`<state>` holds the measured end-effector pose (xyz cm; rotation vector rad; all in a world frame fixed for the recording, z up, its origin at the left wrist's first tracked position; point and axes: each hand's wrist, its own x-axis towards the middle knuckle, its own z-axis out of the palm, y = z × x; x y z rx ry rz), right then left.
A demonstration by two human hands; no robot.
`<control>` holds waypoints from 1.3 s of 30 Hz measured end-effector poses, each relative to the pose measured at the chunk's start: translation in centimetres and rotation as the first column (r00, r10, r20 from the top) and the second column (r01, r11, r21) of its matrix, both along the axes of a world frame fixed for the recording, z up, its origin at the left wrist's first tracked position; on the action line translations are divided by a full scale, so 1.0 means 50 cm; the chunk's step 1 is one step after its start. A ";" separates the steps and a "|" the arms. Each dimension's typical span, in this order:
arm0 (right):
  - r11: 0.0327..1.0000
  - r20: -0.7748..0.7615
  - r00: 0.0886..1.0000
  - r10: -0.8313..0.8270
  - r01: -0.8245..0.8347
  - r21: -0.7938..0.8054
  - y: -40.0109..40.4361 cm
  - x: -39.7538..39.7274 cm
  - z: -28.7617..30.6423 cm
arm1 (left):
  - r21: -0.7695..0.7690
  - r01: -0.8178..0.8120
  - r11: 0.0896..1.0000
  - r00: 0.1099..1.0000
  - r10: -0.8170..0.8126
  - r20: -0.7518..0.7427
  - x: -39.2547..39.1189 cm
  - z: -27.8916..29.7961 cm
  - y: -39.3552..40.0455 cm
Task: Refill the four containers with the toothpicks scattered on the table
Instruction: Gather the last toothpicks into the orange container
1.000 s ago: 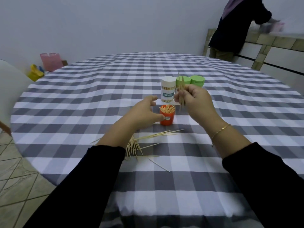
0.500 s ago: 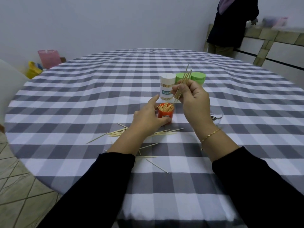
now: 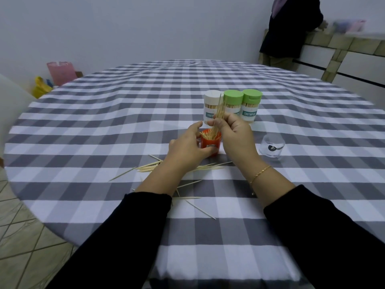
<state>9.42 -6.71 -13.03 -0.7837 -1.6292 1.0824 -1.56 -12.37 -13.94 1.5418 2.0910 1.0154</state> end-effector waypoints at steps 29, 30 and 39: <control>0.994 0.216 0.975 -0.055 0.032 0.104 -0.001 0.002 -0.029 | -0.078 0.067 0.995 0.982 -0.080 -0.174 0.016 0.021 -0.016; 0.993 0.222 0.974 -0.050 0.025 0.113 -0.002 0.003 -0.028 | -0.078 0.069 0.995 0.982 -0.082 -0.169 0.015 0.019 -0.015; 0.952 0.336 0.939 -0.071 -0.036 0.303 -0.005 -0.011 -0.038 | -0.035 0.034 0.999 0.999 -0.034 0.015 0.001 0.014 -0.013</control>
